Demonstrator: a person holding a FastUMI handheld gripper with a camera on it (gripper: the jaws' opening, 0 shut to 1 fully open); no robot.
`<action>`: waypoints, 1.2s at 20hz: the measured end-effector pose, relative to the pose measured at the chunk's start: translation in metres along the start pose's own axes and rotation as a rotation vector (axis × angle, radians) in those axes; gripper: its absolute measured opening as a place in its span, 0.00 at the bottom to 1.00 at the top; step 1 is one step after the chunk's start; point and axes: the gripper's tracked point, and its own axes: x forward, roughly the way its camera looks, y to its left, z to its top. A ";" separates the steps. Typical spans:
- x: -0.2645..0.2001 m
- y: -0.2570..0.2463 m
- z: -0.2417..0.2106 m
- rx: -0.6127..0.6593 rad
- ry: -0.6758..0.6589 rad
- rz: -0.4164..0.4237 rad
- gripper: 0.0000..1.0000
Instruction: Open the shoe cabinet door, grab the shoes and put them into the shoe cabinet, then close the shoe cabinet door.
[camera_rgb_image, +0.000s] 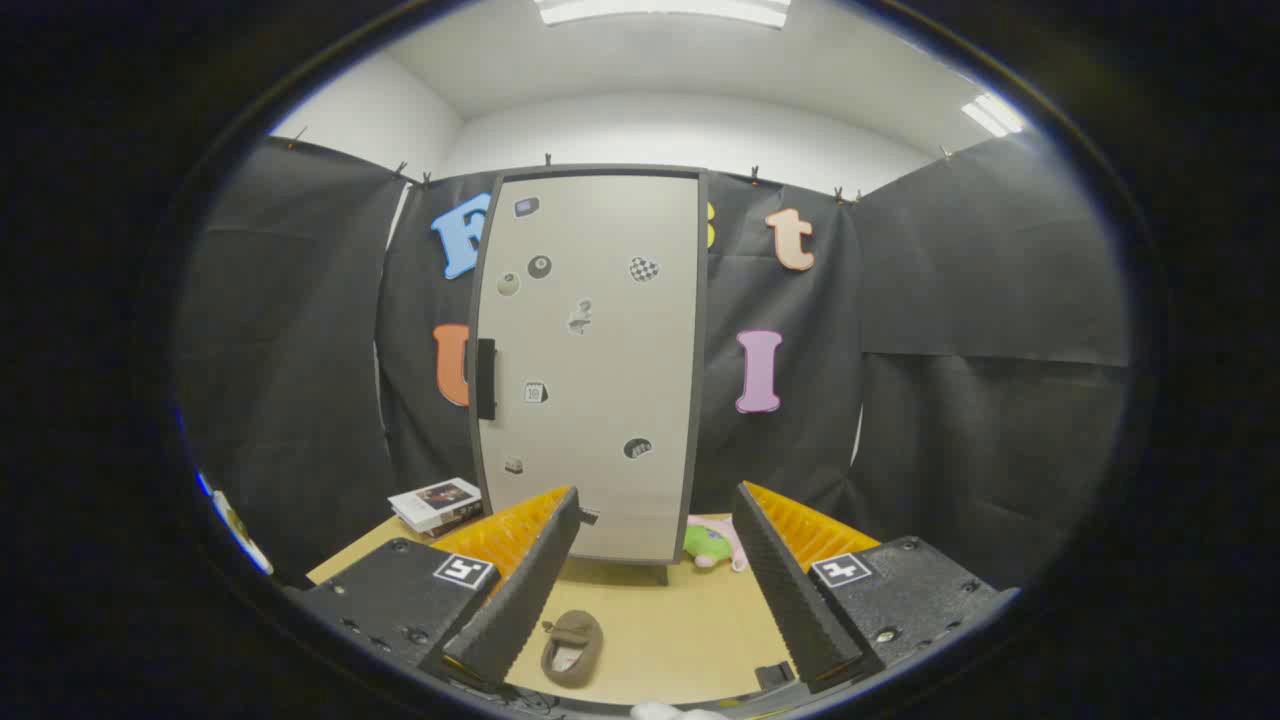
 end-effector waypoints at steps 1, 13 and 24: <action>0.000 0.000 0.000 0.002 -0.003 -0.001 1.00; 0.007 0.007 -0.004 0.006 0.009 -0.016 1.00; 0.062 0.065 0.002 0.017 0.020 0.076 1.00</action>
